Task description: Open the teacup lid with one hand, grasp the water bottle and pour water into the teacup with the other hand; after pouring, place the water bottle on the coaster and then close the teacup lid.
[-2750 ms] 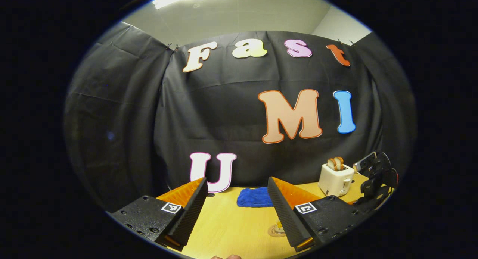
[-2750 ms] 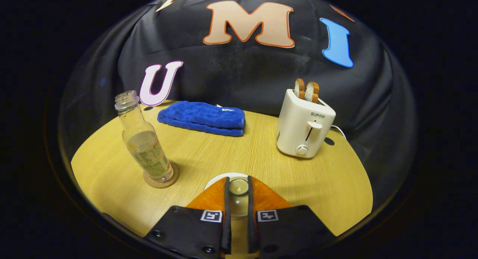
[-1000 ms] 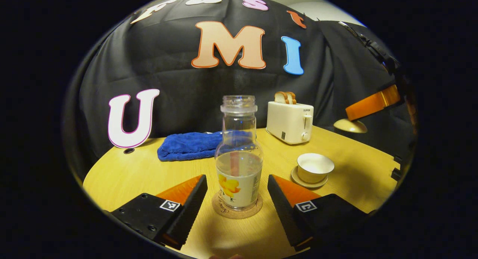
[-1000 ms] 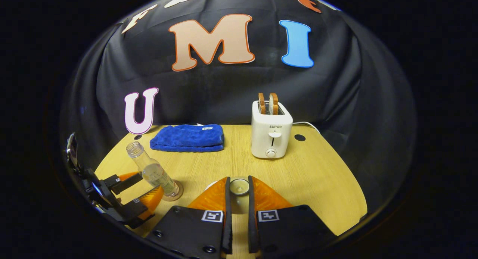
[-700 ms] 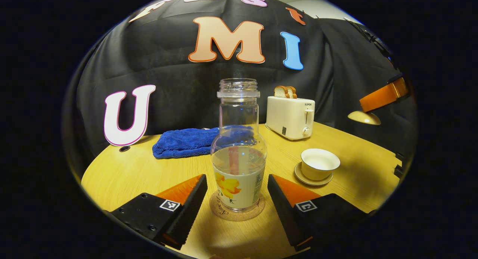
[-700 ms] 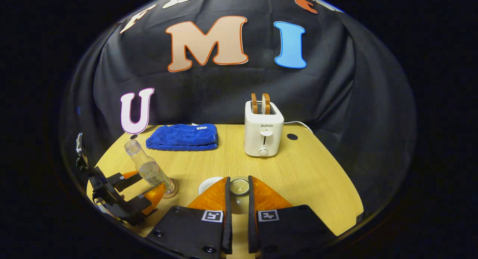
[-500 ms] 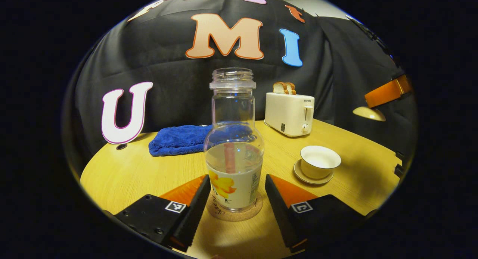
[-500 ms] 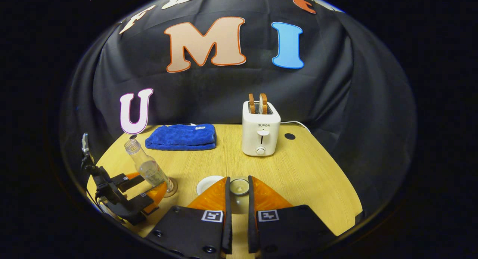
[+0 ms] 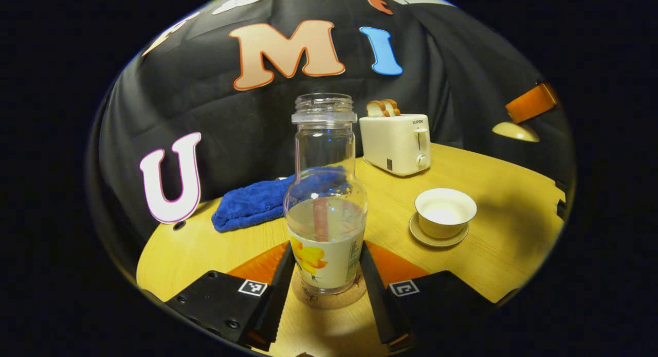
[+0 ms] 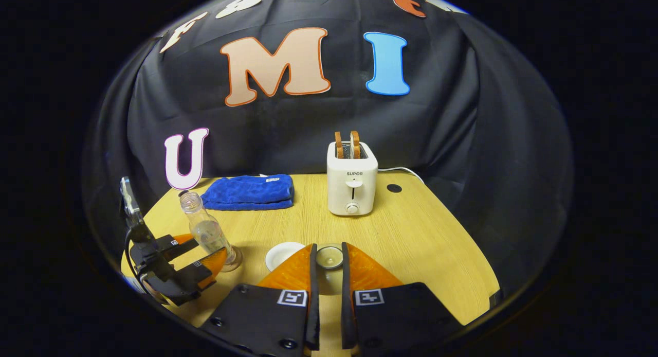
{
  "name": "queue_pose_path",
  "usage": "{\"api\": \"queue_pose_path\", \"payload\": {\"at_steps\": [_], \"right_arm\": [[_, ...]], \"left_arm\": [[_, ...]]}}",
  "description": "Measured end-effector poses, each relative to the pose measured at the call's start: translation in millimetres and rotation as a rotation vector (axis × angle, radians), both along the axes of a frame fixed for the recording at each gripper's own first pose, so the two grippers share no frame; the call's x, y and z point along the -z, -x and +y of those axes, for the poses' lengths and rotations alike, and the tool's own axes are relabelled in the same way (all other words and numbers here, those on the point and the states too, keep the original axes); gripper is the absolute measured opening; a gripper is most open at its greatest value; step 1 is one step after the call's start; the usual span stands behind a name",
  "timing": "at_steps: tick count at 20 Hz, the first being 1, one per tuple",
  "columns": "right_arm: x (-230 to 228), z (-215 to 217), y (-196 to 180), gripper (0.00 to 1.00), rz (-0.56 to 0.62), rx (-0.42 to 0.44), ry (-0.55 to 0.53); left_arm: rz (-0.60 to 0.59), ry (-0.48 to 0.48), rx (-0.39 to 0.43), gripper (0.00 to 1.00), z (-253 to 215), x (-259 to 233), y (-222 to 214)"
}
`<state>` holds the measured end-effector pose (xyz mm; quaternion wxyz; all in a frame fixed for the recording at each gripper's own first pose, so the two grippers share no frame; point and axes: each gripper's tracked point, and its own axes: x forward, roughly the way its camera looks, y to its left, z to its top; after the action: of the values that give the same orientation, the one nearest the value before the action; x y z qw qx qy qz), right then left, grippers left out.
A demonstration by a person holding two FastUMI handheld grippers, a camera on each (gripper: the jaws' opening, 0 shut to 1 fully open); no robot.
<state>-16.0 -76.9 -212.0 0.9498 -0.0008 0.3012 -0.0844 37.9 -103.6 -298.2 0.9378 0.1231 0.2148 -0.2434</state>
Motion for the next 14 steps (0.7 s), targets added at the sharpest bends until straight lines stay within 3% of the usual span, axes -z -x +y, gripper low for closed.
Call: {"api": "queue_pose_path", "payload": {"at_steps": [1, 2, 11, 14], "right_arm": [[-0.4, -1.6, 1.2, 0.22, -0.002, 0.0, -0.004], [-0.2, -2.8, 1.5, 0.17, -0.005, 0.0, -0.008], [16.3, -19.6, 14.2, 0.17, 0.008, -0.007, -0.064], [22.8, -25.9, 16.7, 0.19, 0.017, -0.015, -0.08]], "left_arm": [[-0.01, -0.024, 0.018, 0.7, -3.5, -1.6, -0.4], [-0.014, -0.057, 0.029, 0.7, -4.5, -0.5, 0.4], [-0.028, -0.413, 0.166, 0.69, 0.9, 11.0, 12.1], [-0.032, -0.488, 0.21, 0.69, -3.7, 12.4, 13.0]]}}
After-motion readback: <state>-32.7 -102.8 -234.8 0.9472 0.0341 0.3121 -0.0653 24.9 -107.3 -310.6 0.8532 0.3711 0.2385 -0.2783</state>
